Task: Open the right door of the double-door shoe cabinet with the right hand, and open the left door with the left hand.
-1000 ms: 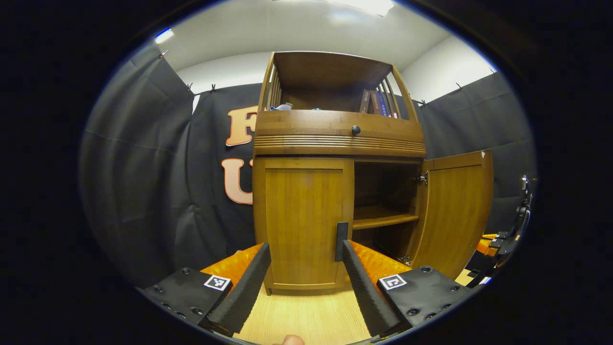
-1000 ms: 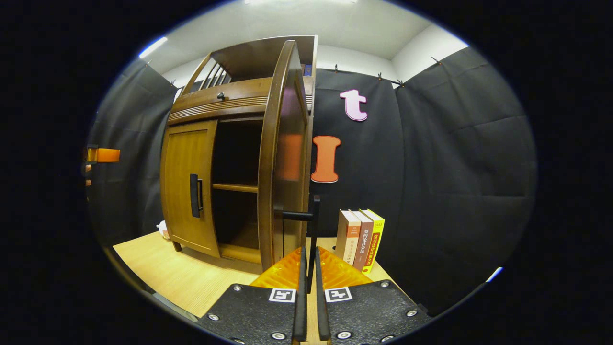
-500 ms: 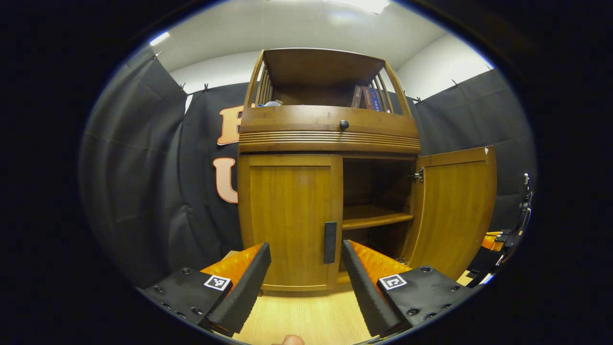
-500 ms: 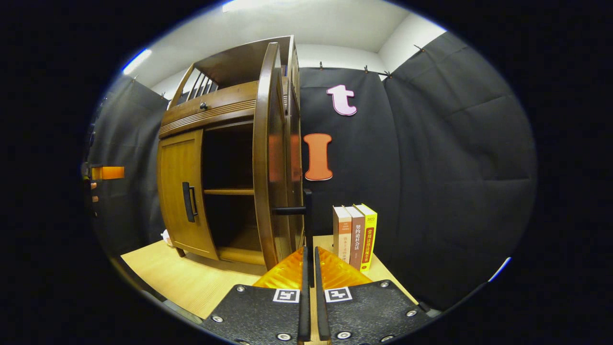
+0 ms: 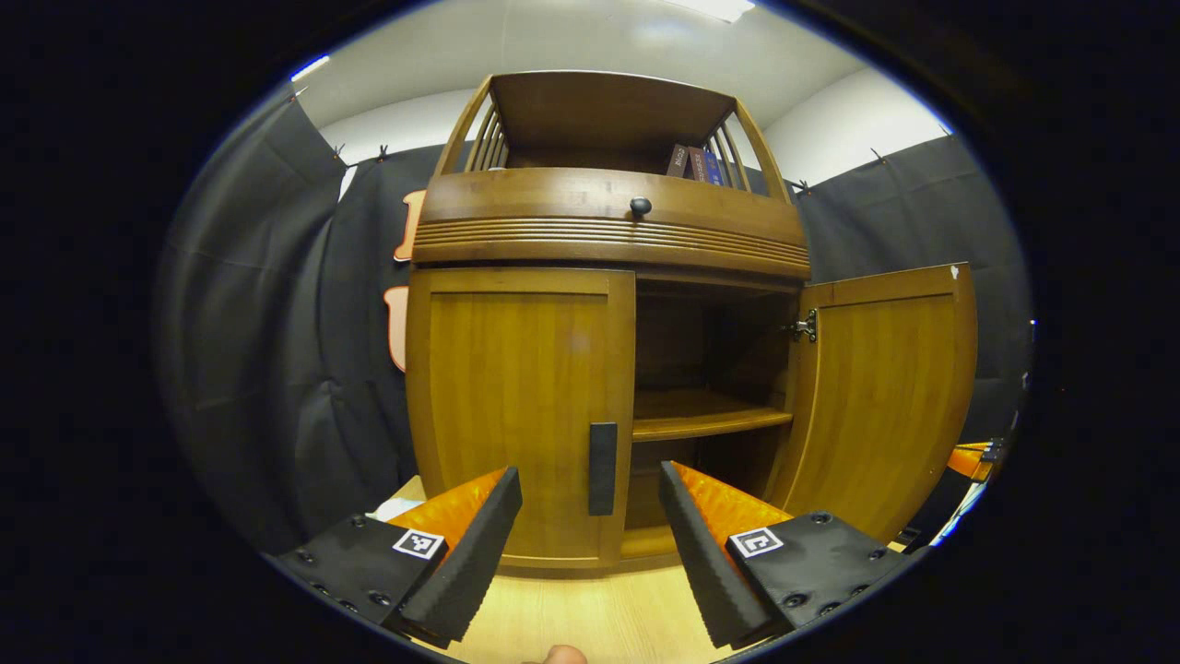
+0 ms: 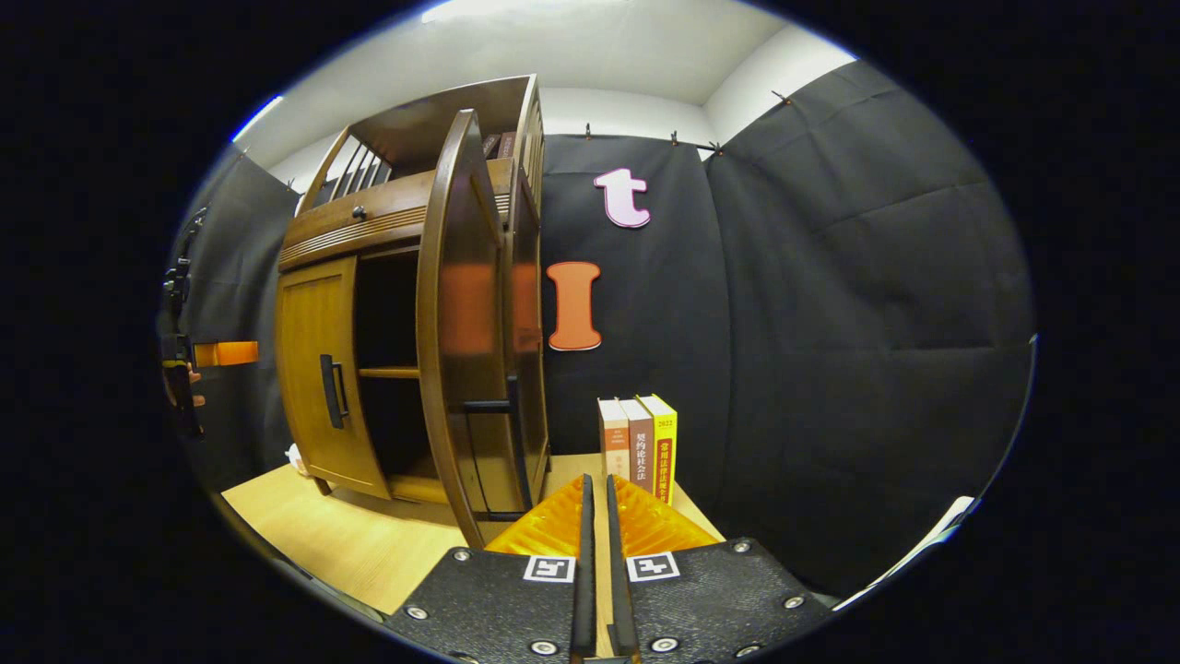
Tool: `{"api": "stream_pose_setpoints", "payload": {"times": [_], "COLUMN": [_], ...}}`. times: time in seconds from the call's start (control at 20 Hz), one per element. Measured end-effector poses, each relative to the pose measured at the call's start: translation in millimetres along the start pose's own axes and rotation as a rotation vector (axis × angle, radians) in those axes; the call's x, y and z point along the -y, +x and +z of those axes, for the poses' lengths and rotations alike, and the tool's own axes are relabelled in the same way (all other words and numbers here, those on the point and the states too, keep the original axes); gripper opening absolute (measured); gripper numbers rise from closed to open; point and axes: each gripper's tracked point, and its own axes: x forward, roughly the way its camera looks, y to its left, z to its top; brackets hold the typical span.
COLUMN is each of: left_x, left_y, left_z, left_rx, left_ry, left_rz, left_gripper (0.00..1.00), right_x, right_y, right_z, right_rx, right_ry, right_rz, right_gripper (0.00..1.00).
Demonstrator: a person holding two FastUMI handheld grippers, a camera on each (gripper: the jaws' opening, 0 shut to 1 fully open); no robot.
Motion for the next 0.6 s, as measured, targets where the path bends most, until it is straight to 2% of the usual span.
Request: {"api": "stream_pose_setpoints", "payload": {"times": [0.15, 0.25, 0.35, 0.55, 0.6], "left_x": [1.5, 2.5, 4.9, 2.2, 3.4], "left_y": [26.7, 46.5, 62.9, 96.1, 104.1], "left_z": [-9.9, -20.2, -28.6, -48.4, -52.4], "left_rx": [-0.004, -0.012, -0.025, -0.051, -0.051], "left_ry": [0.015, 0.023, 0.012, 0.006, 0.01], "left_rz": [0.005, 0.003, -0.004, 0.006, 0.005], "left_gripper": [0.94, 0.94, 0.94, 0.94, 0.94], "right_x": [7.9, 12.3, 20.8, 30.0, 31.3], "right_y": [-0.3, -0.5, -1.4, 10.2, 11.2], "right_z": [2.6, 3.6, 5.5, 14.3, 15.5], "right_rx": [0.004, 0.004, 0.009, 0.026, 0.03], "right_ry": [0.004, 0.004, 0.0, -0.001, 0.0], "right_rz": [-0.022, -0.042, -0.072, -0.124, -0.135], "right_gripper": [0.16, 0.22, 0.34, 0.81, 0.81]}}
